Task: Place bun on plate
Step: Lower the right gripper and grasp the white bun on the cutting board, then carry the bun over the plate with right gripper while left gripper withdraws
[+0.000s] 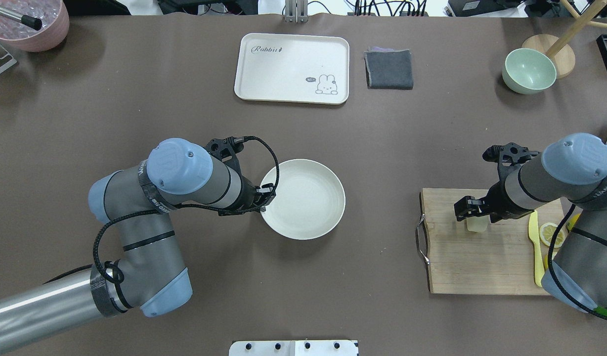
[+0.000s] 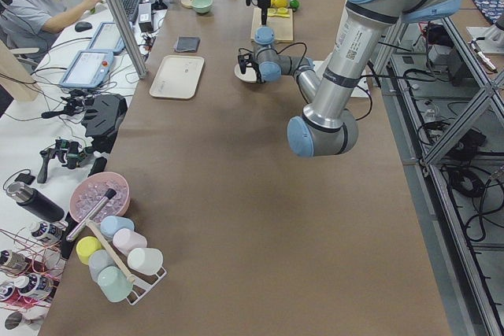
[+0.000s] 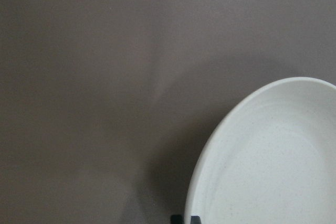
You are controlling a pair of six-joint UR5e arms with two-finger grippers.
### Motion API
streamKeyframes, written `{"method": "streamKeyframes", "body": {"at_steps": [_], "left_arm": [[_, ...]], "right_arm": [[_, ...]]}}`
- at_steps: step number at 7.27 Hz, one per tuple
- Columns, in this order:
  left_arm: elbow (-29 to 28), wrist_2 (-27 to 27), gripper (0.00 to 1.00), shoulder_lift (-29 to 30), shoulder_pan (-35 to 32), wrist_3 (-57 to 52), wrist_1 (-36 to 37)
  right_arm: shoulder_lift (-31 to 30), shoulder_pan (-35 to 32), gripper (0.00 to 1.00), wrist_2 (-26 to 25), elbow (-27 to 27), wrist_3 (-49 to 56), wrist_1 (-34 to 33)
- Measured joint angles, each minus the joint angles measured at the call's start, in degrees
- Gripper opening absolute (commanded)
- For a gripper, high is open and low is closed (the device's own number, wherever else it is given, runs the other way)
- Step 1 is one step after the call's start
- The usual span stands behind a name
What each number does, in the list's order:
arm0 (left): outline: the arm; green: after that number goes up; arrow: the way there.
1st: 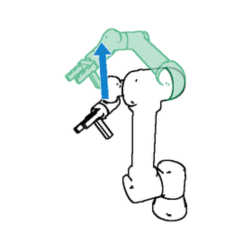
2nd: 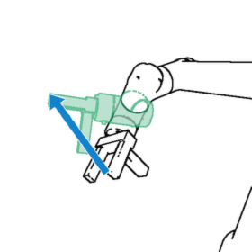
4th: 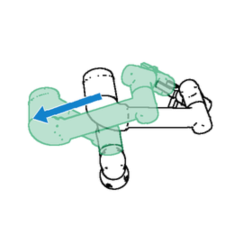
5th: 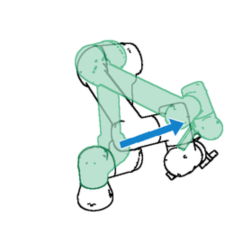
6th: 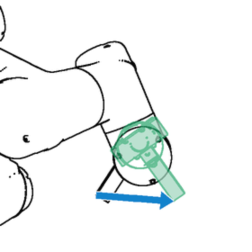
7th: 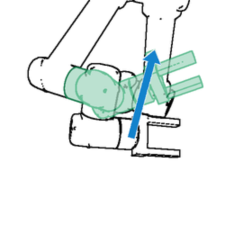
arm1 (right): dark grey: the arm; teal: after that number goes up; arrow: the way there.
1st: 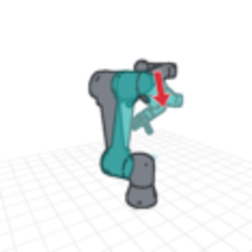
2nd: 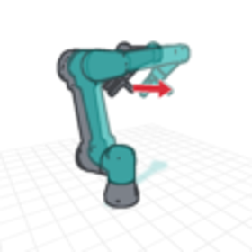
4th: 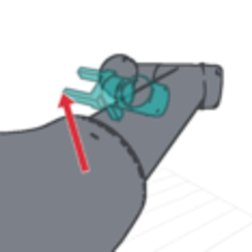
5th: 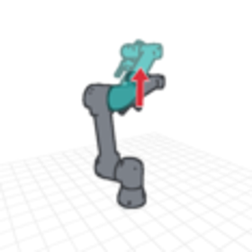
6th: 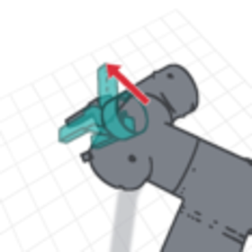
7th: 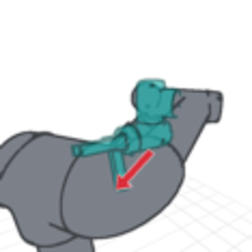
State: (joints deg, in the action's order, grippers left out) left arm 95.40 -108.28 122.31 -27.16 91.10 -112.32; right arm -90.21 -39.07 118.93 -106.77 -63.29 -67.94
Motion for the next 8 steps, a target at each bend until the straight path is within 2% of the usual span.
{"method": "streamKeyframes", "body": {"at_steps": [1,2,3,6,8], "left_arm": [[0.01,0.0,0.98,0.12,0.0,-0.08,0.02],[0.14,0.0,0.98,0.24,-0.01,-0.1,0.06],[0.5,0.0,0.98,0.32,-0.09,-0.05,0.1],[2.19,-0.04,0.98,0.09,-0.58,0.02,0.17],[3.14,-0.11,0.98,-0.42,-1.45,-0.18,0.23]], "right_arm": [[0.01,-0.05,0.5,-0.41,0.06,0.01,0.0],[0.0,-0.09,0.39,-0.77,0.11,0.03,0.0],[0.01,-0.21,0.33,-0.94,0.13,0.07,0.0],[1.51,-0.85,0.32,-0.95,0.0,-0.11,-0.37],[6.26,-1.37,0.32,-1.12,0.11,-0.4,-2.5]]}}
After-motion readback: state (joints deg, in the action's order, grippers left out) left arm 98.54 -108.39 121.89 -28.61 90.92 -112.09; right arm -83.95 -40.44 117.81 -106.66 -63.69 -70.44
